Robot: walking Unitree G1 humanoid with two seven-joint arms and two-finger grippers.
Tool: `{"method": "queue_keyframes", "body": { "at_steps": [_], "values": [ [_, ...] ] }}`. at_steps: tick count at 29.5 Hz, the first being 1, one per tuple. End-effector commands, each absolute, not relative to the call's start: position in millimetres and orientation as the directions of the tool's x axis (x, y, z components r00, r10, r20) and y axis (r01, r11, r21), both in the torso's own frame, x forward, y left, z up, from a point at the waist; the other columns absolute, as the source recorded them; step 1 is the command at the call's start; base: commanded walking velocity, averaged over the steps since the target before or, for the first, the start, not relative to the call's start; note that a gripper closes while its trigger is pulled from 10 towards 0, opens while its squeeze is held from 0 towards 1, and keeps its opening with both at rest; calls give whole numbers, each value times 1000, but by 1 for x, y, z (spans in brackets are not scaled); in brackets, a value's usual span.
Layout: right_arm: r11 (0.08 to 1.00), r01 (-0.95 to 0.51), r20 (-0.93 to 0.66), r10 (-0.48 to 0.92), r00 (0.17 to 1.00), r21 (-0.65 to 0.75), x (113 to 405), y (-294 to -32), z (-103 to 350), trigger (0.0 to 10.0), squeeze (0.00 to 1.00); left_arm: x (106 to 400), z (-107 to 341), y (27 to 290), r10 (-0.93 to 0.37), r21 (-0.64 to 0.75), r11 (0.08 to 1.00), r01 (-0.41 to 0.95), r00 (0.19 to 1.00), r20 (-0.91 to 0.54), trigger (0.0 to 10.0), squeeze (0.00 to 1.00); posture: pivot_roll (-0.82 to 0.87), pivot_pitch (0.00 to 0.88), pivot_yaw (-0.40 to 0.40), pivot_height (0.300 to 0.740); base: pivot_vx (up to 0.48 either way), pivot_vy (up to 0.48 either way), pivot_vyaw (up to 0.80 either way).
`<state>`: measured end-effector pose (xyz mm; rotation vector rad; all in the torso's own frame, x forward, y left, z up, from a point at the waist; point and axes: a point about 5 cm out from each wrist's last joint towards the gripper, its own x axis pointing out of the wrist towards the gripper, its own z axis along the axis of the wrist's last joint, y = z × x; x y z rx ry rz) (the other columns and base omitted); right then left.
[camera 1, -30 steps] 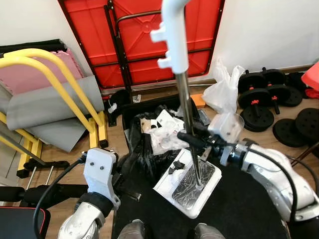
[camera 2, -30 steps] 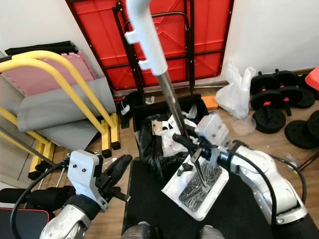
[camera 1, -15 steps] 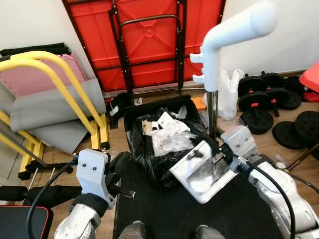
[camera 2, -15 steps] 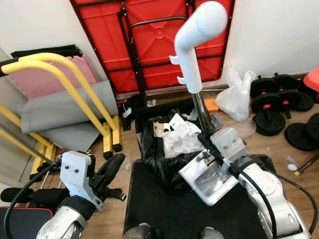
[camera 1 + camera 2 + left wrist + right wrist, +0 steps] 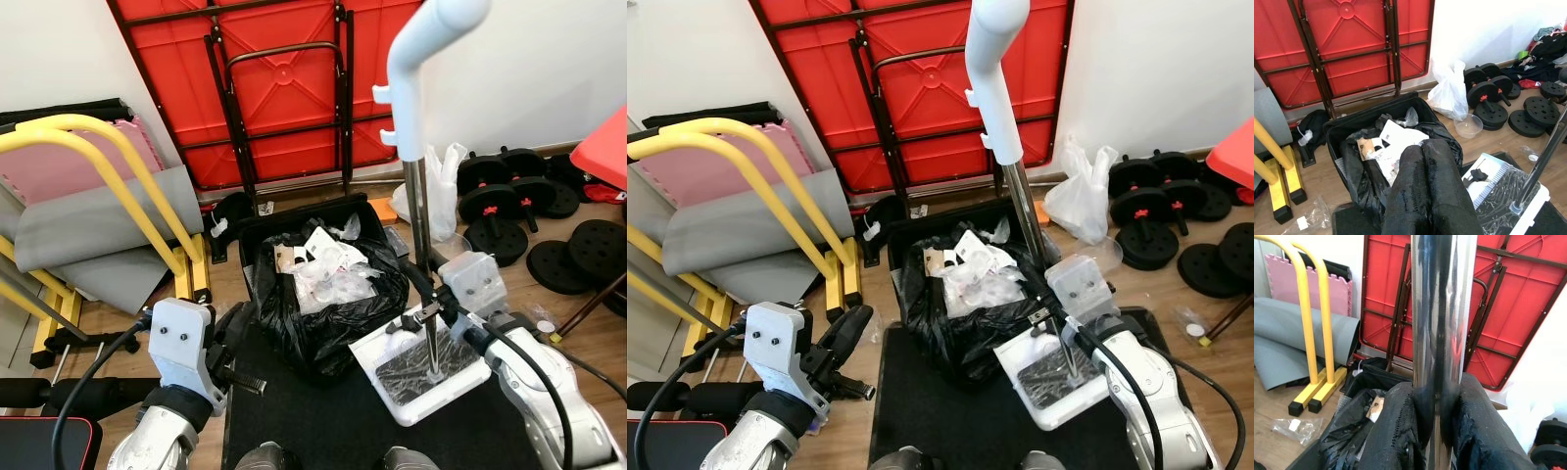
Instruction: Sweep floor
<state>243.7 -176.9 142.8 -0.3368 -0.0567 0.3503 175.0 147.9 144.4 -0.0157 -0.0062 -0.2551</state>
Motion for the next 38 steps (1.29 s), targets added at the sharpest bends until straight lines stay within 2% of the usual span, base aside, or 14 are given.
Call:
{"method": "queue_keyframes", "body": {
  "at_steps": [1, 7, 20, 38],
  "values": [
    [880, -295, 123, 362, 924, -373, 248, -174, 165, 10000, 0, 175, 141, 151, -248, 3, 969, 248, 969, -10, 10000, 0, -104, 85, 32, 740, 0, 0, 0],
    [879, -306, 124, 371, 920, -365, 250, -176, 167, 10000, 0, 175, 141, 150, -261, 3, 965, 261, 965, -6, 10000, 0, -105, 83, 32, 740, 0, 0, 0],
    [887, -285, 151, 358, 921, -364, 259, -179, 178, 10000, 0, 174, 141, 149, -279, 1, 960, 279, 960, -5, 10000, 0, -105, 78, 32, 740, 208, 0, 544],
    [887, -289, 194, 374, 907, -361, 265, -176, 191, 10000, 0, 175, 140, 147, -287, -1, 958, 287, 958, 4, 10000, 0, -109, 77, 28, 740, 291, 0, 0]
  ]
}}
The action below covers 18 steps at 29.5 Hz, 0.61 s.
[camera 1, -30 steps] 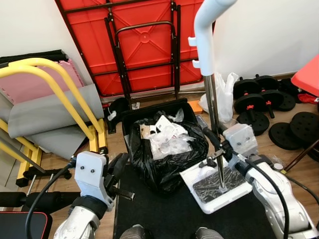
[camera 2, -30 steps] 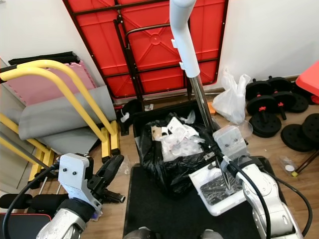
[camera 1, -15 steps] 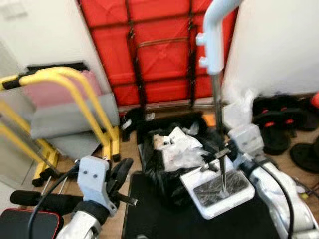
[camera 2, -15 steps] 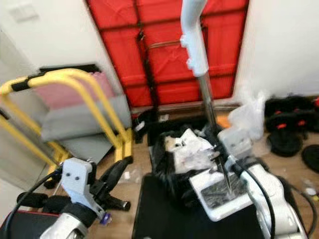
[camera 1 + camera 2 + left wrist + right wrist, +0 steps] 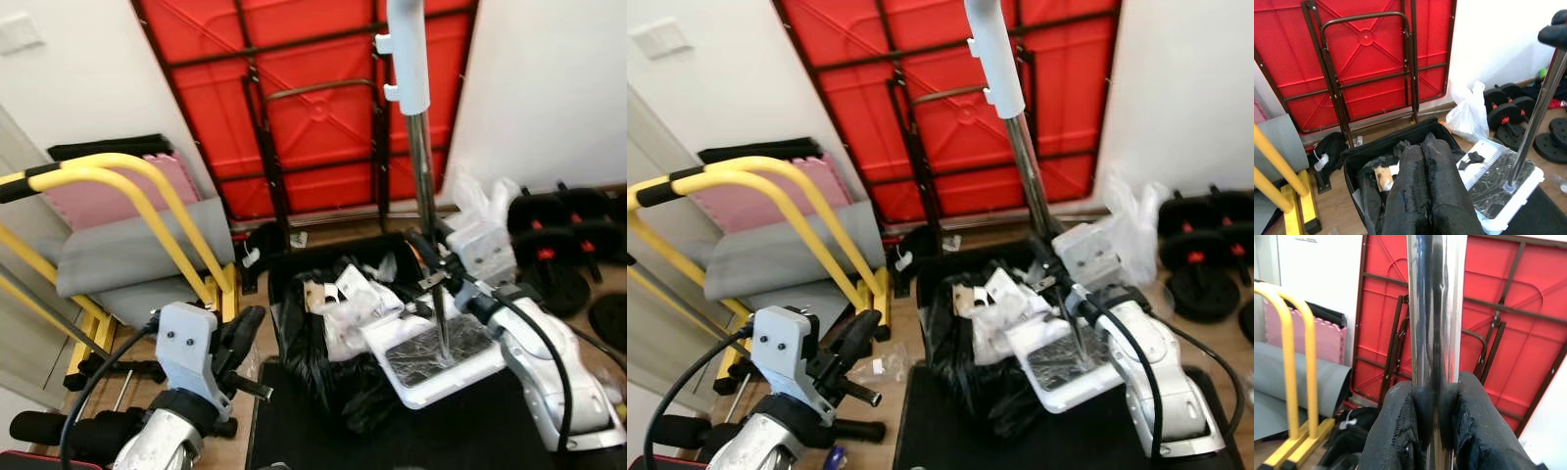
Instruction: Sweep floor
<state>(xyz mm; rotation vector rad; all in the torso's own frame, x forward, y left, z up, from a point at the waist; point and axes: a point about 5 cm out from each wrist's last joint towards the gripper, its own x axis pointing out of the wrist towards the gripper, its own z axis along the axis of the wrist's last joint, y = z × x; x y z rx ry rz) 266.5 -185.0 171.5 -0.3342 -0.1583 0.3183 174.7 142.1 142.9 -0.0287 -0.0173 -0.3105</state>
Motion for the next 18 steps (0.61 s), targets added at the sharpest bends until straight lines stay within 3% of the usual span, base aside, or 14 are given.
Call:
{"method": "queue_keyframes", "body": {
  "at_steps": [1, 18],
  "values": [
    [887, -289, 194, 374, 907, -361, 265, -176, 191, 10000, 0, 175, 140, 147, -287, -1, 958, 287, 958, 4, 10000, 0, -109, 77, 28, 740, 292, 0, 0],
    [839, -383, 181, 477, 860, -387, 263, -164, 196, 10000, 0, 174, 140, 146, -296, -6, 955, 296, 955, 7, 10000, 0, -111, 89, 28, 740, 258, 0, 0]
  ]
}}
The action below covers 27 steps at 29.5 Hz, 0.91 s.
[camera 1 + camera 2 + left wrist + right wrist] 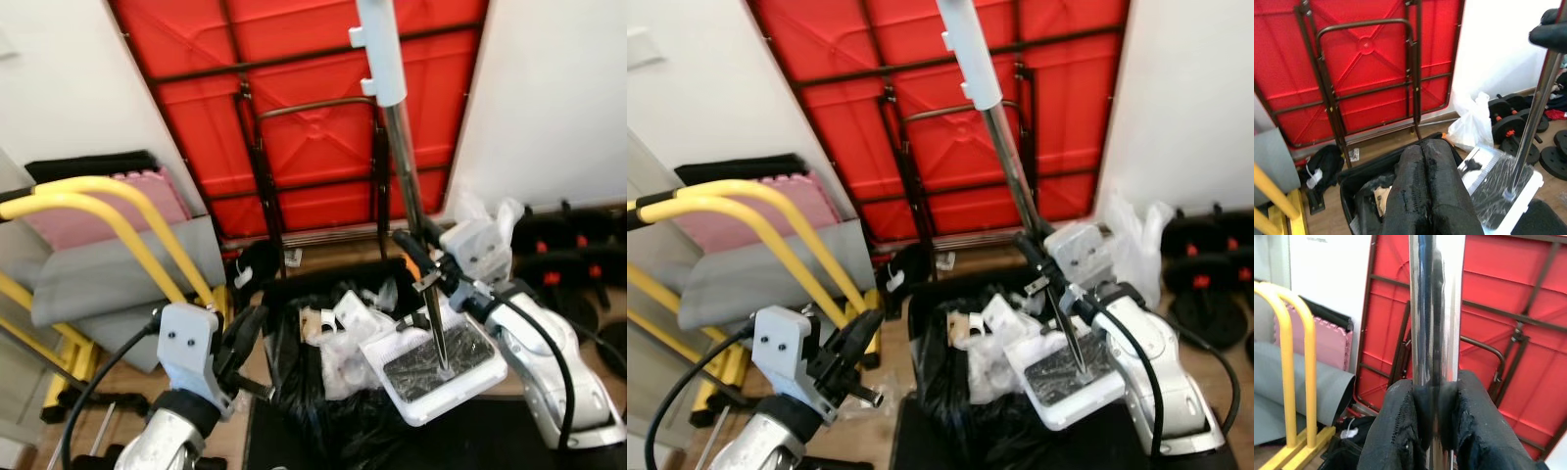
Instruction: Sweep floor
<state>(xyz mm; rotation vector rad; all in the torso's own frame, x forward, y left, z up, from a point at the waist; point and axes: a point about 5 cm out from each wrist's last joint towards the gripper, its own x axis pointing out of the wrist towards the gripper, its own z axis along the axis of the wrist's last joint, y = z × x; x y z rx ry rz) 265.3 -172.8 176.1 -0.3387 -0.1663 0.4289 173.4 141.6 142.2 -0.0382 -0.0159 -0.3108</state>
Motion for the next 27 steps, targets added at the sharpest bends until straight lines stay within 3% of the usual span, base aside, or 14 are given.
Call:
{"method": "queue_keyframes", "body": {
  "at_steps": [1, 8, 14, 15, 24, 27],
  "values": [
    [837, -370, 181, 469, 864, -403, 263, -165, 197, 10000, 0, 174, 140, 146, -297, -6, 955, 297, 955, 7, 10000, 0, -111, 90, 28, 740, 277, 0, 788],
    [848, -355, 178, 449, 876, -393, 267, -170, 199, 10000, 0, 173, 141, 145, -304, -16, 952, 304, 953, 5, 10000, 0, -112, 100, 29, 740, 278, 0, 739],
    [803, -408, 147, 510, 848, -435, 271, -167, 205, 10000, 0, 167, 143, 138, -375, -29, 927, 375, 927, -22, 10000, 0, -108, 134, 25, 740, 0, 0, 0],
    [763, -436, 133, 553, 823, -477, 274, -164, 212, 10000, 0, 162, 145, 134, -400, -44, 916, 398, 916, -29, 10000, 0, -105, 171, 20, 740, 0, 0, 0],
    [674, -471, 107, 628, 771, -569, 278, -159, 224, 10000, 0, 153, 149, 129, -436, -83, 898, 431, 899, -42, 10000, 0, -106, 225, 16, 740, 0, 0, 0],
    [571, -481, 88, 700, 709, -665, 284, -151, 239, 10000, 0, 143, 153, 123, -477, -121, 875, 469, 877, -52, 10000, 0, -106, 271, 12, 740, 0, 0, 0]
  ]
}}
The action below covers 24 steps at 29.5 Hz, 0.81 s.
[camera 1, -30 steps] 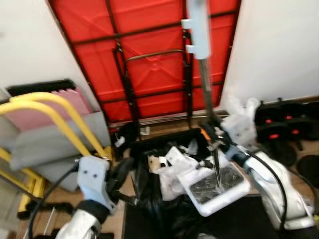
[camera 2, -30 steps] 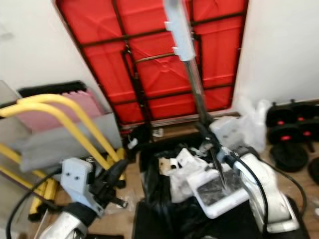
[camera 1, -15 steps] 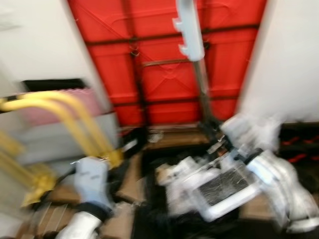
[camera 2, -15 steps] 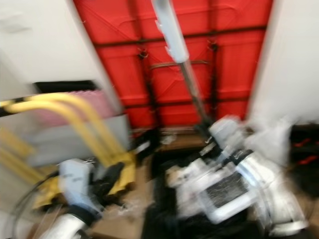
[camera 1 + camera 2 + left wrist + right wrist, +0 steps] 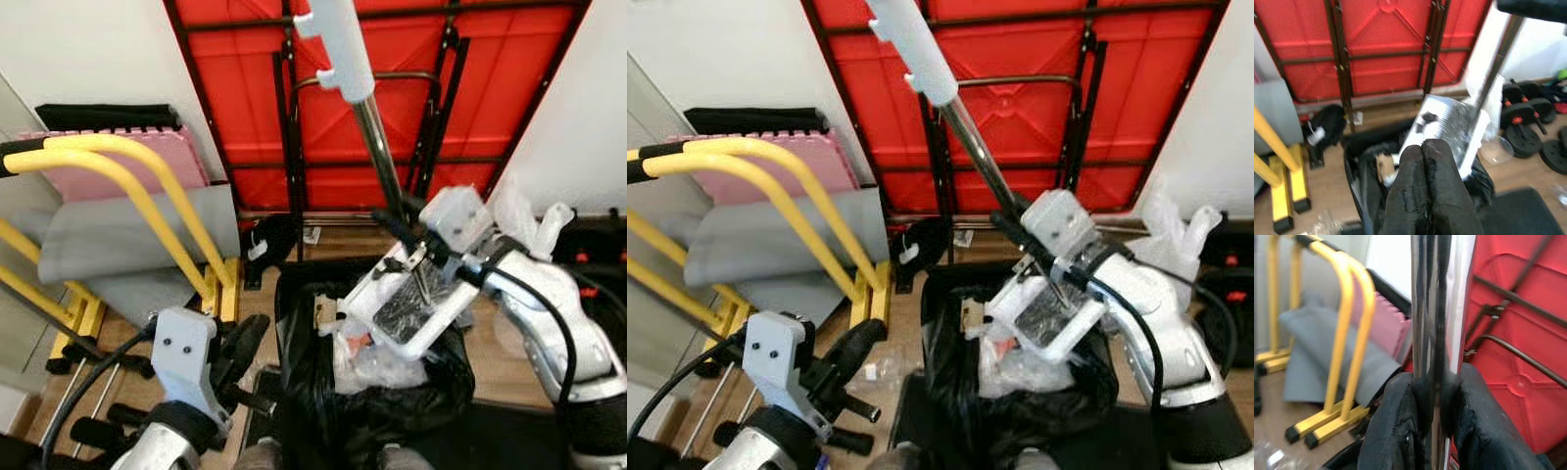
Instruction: Sweep floor
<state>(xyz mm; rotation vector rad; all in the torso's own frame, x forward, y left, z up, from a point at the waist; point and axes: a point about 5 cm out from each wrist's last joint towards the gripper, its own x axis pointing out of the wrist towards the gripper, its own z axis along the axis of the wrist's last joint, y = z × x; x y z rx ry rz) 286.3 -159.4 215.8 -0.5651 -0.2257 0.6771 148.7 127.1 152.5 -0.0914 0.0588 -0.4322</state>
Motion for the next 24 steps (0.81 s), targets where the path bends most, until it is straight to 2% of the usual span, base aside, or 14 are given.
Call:
{"method": "queue_keyframes", "body": {
  "at_steps": [1, 3, 4, 5, 8, 9, 10, 11, 12, 14, 16, 19, 21, 24],
  "values": [
    [497, -472, 76, 744, 664, -728, 290, -143, 247, 10000, 0, 140, 155, 121, -488, -131, 869, 478, 871, -54, 10000, 0, -104, 280, 13, 740, 0, 0, 0],
    [358, -445, 30, 805, 593, -821, 297, -129, 257, 10000, 0, 136, 157, 119, -500, -129, 862, 490, 864, -54, 10000, 0, -99, 287, 10, 740, 0, 0, 0],
    [358, -445, 30, 805, 593, -821, 297, -129, 257, 10000, 0, 136, 157, 119, -500, -129, 862, 490, 864, -54, 10000, 0, -99, 287, 10, 740, 0, 0, 0],
    [254, -441, -31, 839, 543, -861, 299, -121, 258, 10000, 0, 134, 158, 118, -502, -128, 861, 493, 863, -55, 10000, 0, -94, 291, 8, 740, 0, 0, 0],
    [186, -438, -74, 856, 512, -879, 299, -117, 257, 10000, 0, 133, 159, 118, -503, -128, 860, 494, 862, -56, 10000, 0, -94, 291, 8, 740, 0, 0, 0],
    [10, -445, -202, 882, 426, -896, 297, -108, 253, 10000, 0, 132, 160, 117, -504, -129, 860, 494, 862, -57, 10000, 0, -90, 300, 5, 740, 0, 0, 0],
    [10, -445, -202, 882, 426, -896, 297, -108, 253, 10000, 0, 132, 160, 117, -504, -129, 860, 494, 862, -57, 10000, 0, -90, 300, 5, 740, 0, 0, 0],
    [-120, -371, -274, 875, 398, -921, 303, -99, 255, 10000, 0, 131, 161, 117, -504, -130, 860, 494, 862, -58, 10000, 0, -94, 306, 3, 740, 0, 0, 0],
    [-120, -371, -274, 875, 398, -921, 303, -99, 255, 10000, 0, 131, 161, 117, -504, -130, 860, 494, 862, -58, 10000, 0, -94, 306, 3, 740, 0, 0, 0],
    [-229, -178, -285, 854, 435, -957, 322, -85, 262, 10000, 0, 128, 164, 117, -504, -134, 860, 493, 862, -59, 10000, 0, -86, 304, -2, 740, 0, 0, 0],
    [-220, -176, -277, 850, 447, -960, 330, -82, 263, 10000, 0, 127, 164, 117, -502, -135, 861, 491, 863, -60, 10000, 0, -84, 299, -2, 740, 0, 0, 0],
    [-217, -369, -367, 836, 408, -904, 337, -83, 253, 10000, 0, 126, 166, 117, -498, -137, 863, 487, 865, -61, 10000, 0, -81, 305, 2, 740, 0, 0, 0],
    [-320, -497, -501, 817, 287, -807, 330, -85, 241, 10000, 0, 125, 167, 118, -496, -138, 864, 485, 866, -61, 10000, 0, -78, 309, 4, 740, 0, 0, 0],
    [-320, -497, -501, 817, 287, -807, 330, -85, 241, 10000, 0, 125, 167, 118, -496, -138, 864, 485, 866, -61, 10000, 0, -78, 309, 4, 740, 0, 0, 0]
  ]
}}
